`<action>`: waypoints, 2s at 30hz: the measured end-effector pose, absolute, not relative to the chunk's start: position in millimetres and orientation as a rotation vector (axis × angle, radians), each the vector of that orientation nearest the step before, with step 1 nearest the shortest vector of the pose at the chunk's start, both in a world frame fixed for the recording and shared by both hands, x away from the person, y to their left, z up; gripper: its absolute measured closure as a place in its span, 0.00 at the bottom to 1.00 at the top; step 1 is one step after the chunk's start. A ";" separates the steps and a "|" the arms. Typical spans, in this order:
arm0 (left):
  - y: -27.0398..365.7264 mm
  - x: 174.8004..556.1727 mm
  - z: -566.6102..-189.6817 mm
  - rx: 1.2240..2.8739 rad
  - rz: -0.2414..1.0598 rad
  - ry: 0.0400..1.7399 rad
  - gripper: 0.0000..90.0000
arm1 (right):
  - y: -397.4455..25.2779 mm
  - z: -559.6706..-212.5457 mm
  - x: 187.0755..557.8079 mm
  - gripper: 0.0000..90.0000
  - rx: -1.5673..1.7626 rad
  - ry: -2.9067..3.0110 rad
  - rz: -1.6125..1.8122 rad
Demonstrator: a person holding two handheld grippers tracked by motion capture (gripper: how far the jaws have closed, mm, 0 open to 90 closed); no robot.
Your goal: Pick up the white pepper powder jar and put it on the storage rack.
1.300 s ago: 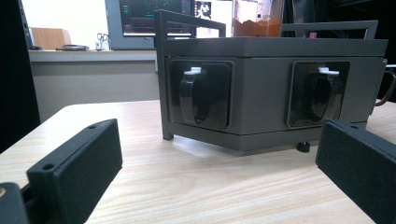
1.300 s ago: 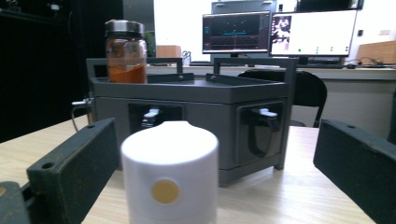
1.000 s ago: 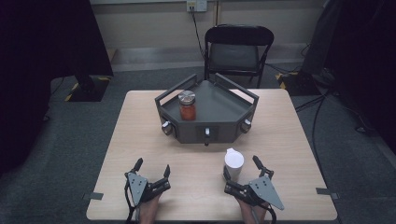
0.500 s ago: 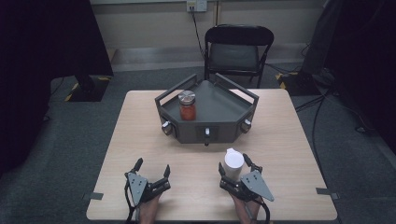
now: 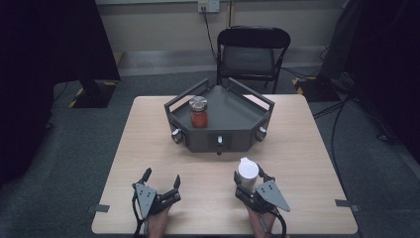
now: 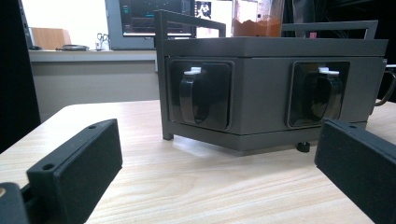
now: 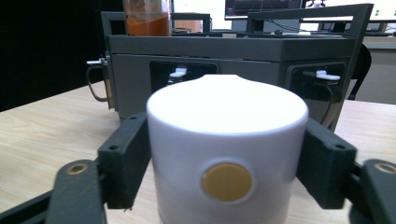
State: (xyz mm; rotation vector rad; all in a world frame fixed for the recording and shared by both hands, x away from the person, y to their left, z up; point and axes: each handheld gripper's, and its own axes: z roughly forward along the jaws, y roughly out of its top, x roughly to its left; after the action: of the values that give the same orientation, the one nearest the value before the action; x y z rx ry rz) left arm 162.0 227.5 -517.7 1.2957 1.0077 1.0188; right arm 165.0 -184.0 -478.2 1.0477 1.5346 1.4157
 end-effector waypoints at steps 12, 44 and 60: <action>227.6 162.1 -517.6 1.296 1.019 1.008 0.00 | -185.8 -477.2 166.4 0.33 1.053 1.542 1.417; 227.5 162.1 -517.7 1.296 1.019 1.008 0.00 | -188.9 -463.0 169.7 0.34 1.055 1.579 1.422; 227.5 162.1 -517.7 1.296 1.019 1.008 0.00 | -193.4 -452.0 171.2 0.34 1.048 1.592 1.420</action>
State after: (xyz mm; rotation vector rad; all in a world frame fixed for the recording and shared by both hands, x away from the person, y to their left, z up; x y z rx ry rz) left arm 162.1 227.5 -517.7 1.2956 1.0078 1.0190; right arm 171.2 -193.4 -452.0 1.0476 1.5917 1.4197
